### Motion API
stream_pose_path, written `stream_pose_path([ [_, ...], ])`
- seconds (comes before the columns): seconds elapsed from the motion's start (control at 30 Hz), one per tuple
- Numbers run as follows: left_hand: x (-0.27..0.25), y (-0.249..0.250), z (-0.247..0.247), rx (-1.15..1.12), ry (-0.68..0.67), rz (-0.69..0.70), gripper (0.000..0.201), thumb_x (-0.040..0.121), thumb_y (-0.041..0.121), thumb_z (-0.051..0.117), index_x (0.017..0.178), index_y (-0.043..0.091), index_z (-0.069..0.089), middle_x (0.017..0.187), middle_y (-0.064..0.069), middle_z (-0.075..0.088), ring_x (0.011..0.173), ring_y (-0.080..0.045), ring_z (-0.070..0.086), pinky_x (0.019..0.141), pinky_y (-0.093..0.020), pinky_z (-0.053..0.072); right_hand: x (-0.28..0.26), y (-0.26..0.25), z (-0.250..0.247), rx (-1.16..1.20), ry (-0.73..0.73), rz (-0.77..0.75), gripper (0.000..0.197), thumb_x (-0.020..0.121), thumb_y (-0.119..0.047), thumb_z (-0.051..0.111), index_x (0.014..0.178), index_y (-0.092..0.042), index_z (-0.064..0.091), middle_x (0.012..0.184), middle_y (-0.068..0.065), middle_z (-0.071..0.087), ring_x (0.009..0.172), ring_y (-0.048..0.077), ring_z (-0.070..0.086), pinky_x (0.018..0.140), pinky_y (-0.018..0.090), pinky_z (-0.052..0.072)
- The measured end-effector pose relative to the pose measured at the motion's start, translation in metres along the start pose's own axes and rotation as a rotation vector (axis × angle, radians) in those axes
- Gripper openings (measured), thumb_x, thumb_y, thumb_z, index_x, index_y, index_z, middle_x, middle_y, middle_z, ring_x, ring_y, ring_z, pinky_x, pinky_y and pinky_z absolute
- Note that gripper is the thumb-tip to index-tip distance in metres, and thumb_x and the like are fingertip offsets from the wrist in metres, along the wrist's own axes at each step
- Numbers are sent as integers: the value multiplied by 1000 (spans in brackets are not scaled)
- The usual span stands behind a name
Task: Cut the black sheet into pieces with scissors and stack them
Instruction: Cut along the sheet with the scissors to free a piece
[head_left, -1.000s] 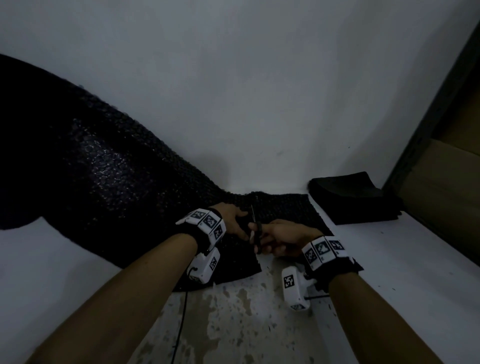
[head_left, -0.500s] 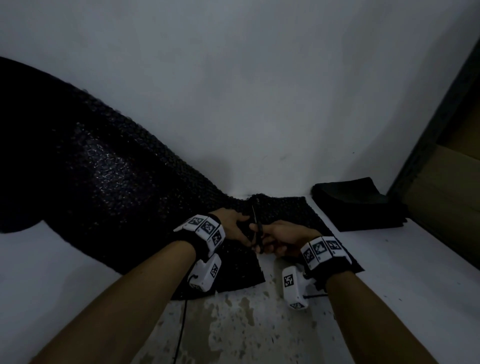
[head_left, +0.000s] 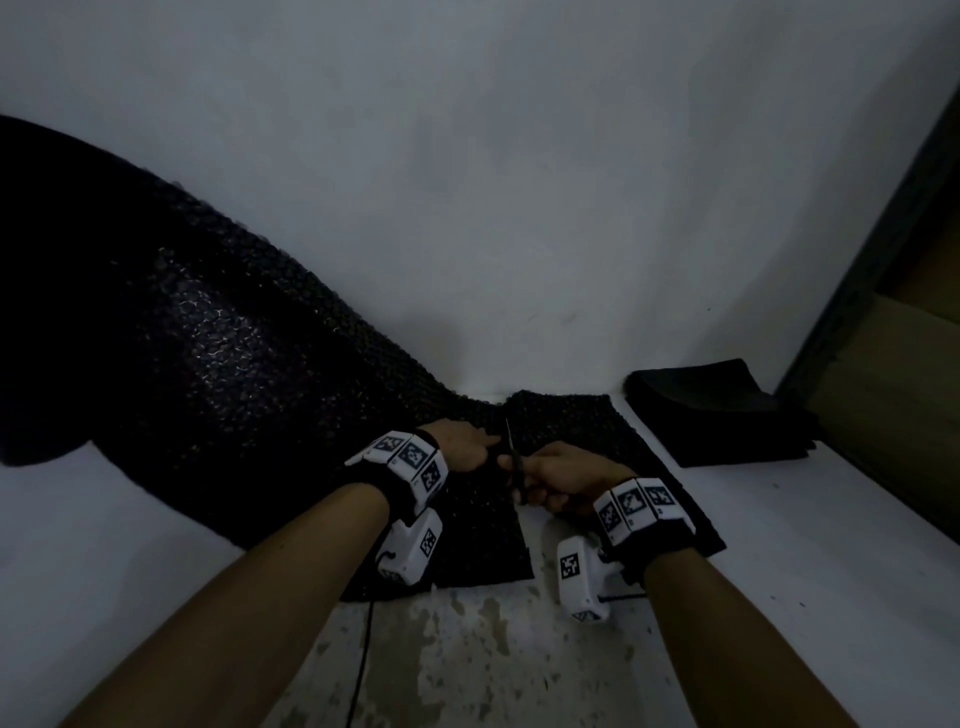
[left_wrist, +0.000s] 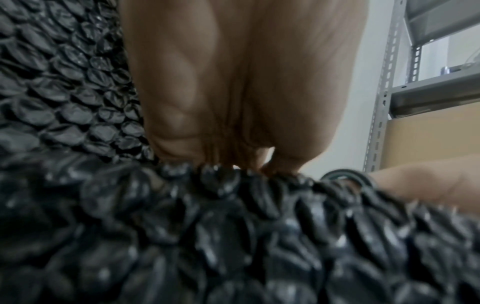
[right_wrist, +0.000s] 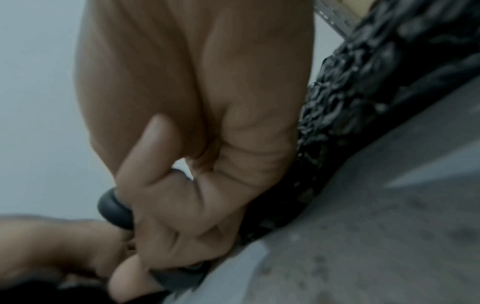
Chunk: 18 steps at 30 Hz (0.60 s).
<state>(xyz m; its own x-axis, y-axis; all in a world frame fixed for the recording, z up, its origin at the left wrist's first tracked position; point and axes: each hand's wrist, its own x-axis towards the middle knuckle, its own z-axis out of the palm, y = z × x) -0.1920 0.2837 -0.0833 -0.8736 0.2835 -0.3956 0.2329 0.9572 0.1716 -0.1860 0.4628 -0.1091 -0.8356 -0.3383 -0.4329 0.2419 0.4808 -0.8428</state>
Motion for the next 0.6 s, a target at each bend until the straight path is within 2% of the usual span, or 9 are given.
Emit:
stream_pose_path([
  [0.03, 1, -2, 1, 1, -6, -11, 56, 106, 27, 35, 159, 26, 16, 166, -4, 14, 150, -25, 20, 120, -33, 22, -1, 1, -1, 3, 4, -5, 40, 98, -36, 61, 80, -1, 66, 62, 5, 61, 46, 10, 34, 37, 18, 25],
  [0.13, 2, -3, 4, 35, -2, -19, 63, 101, 39, 49, 157, 33, 21, 165, -2, 19, 146, -28, 31, 117, -37, 33, -3, 4, -2, 9, 3, -21, 42, 99, -35, 60, 70, -4, 64, 50, -3, 56, 41, 7, 33, 38, 17, 24],
  [0.23, 4, -3, 3, 45, -5, -12, 67, 98, 43, 55, 156, 33, 23, 161, -3, 29, 137, -29, 44, 110, -40, 43, 0, 10, -4, 48, 10, -16, 38, 98, -34, 62, 74, -6, 68, 64, 4, 60, 45, 8, 35, 37, 18, 26],
  [0.3, 4, -4, 3, 43, 7, 4, 67, 98, 44, 54, 156, 33, 23, 159, -4, 34, 135, -29, 45, 110, -39, 43, 1, 15, -6, 61, 0, -6, 33, 99, -34, 61, 89, -4, 71, 75, 9, 60, 50, 9, 36, 39, 18, 26],
  [0.37, 3, -5, 4, 44, 26, 17, 66, 99, 46, 52, 156, 32, 24, 158, -5, 35, 136, -30, 44, 111, -38, 41, -1, 16, -9, 75, -38, -4, 36, 97, -40, 61, 94, -5, 69, 78, 9, 61, 52, 9, 36, 39, 18, 26],
  [0.47, 2, -6, 6, 59, 48, 50, 63, 100, 49, 47, 156, 30, 25, 158, -5, 35, 138, -29, 43, 111, -37, 39, -2, 10, -11, 120, -121, 22, 45, 96, -47, 59, 90, -3, 66, 69, 5, 62, 49, 8, 36, 37, 17, 24],
  [0.6, -1, -7, 7, 51, 58, 70, 61, 101, 55, 41, 154, 28, 33, 152, -8, 43, 132, -29, 48, 108, -37, 42, 3, 2, -12, 140, -120, 56, 45, 95, -47, 61, 84, -4, 66, 69, 7, 63, 47, 8, 38, 36, 17, 24],
])
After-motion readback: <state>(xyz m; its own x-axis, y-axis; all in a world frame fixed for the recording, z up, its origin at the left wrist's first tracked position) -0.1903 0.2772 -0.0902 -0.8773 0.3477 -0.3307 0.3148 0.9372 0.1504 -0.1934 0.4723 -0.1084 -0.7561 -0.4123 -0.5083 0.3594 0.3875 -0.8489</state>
